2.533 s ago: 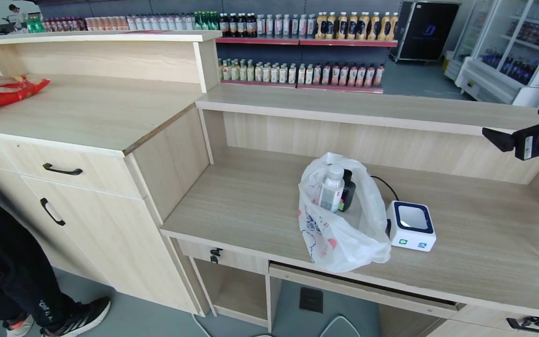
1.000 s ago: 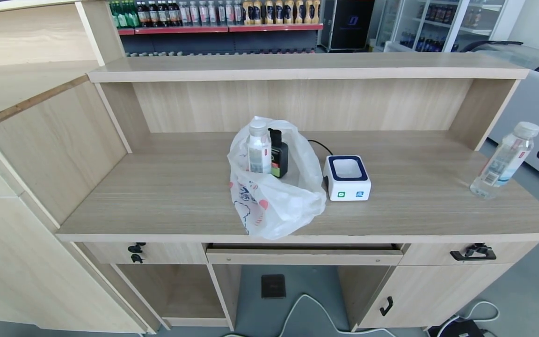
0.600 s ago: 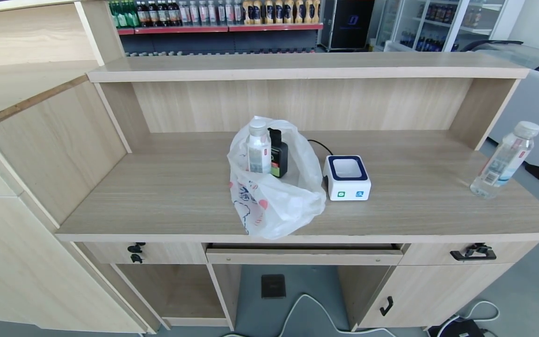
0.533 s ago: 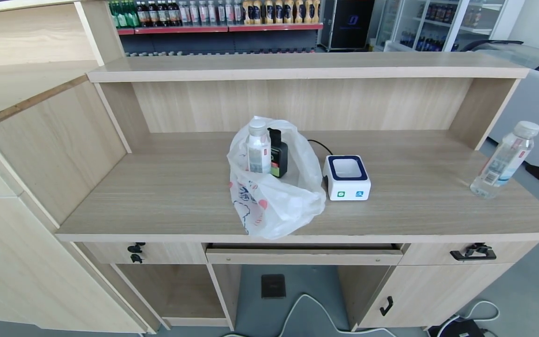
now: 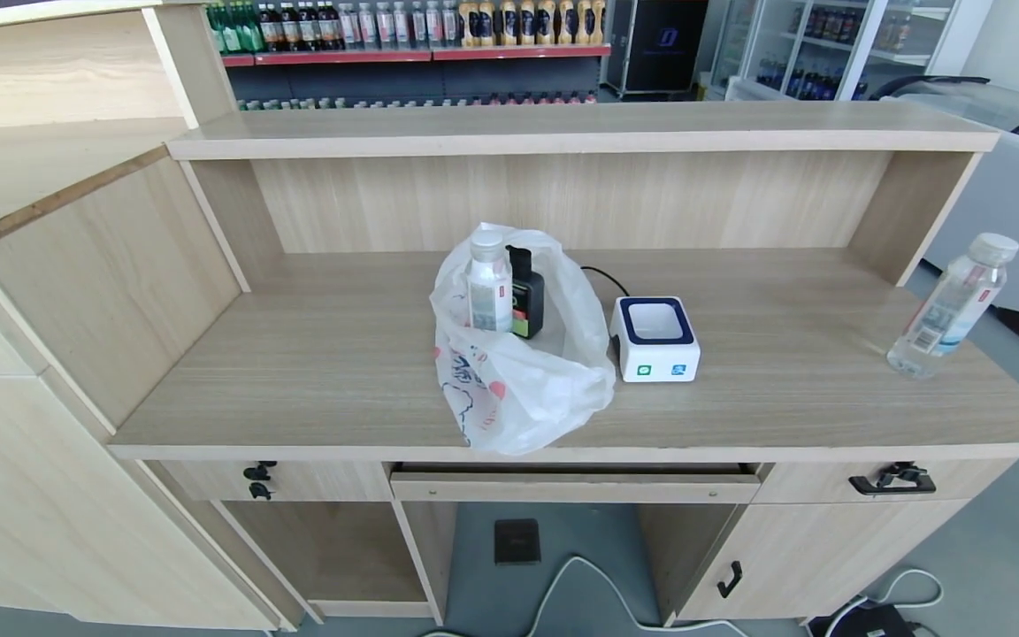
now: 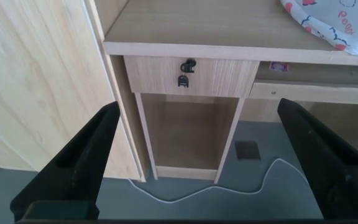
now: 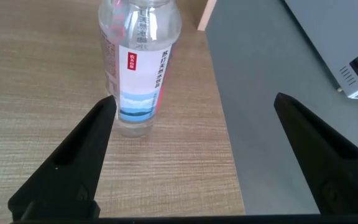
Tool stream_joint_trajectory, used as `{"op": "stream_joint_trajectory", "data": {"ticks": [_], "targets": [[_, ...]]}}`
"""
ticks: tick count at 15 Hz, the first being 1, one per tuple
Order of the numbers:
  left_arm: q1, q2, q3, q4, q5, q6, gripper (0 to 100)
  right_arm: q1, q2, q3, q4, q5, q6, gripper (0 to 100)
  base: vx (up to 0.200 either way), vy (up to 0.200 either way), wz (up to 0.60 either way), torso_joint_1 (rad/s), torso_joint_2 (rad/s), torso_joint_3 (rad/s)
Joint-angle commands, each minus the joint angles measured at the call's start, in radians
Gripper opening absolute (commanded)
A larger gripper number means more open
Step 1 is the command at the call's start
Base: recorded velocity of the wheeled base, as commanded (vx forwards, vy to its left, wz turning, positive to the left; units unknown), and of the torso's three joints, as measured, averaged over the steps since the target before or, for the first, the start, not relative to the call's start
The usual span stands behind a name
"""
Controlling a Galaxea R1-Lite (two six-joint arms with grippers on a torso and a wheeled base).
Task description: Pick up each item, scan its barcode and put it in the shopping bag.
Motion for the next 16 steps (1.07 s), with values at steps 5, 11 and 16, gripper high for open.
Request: {"op": "stream_joint_trajectory", "data": {"ticks": [5, 11, 16], "targets": [[0.0, 0.0, 0.0, 0.0, 0.001, 0.0, 100, -0.002, 0.004, 0.006, -0.003, 0.0, -0.009, 100, 0.0, 0.0, 0.0, 0.175, -0.48, -0.292], [0.0, 0.0, 0.0, 0.0, 0.001, 0.0, 100, -0.04, 0.188, 0.034, -0.035, 0.055, -0.114, 100, 0.0, 0.0, 0.0, 0.232, -0.58, -0.346], [0.0, 0.0, 0.0, 0.0, 0.001, 0.0, 100, -0.028, 0.358, 0.032, -0.216, 0.06, -0.147, 100, 0.0, 0.0, 0.0, 0.125, -0.31, -0.175]]}}
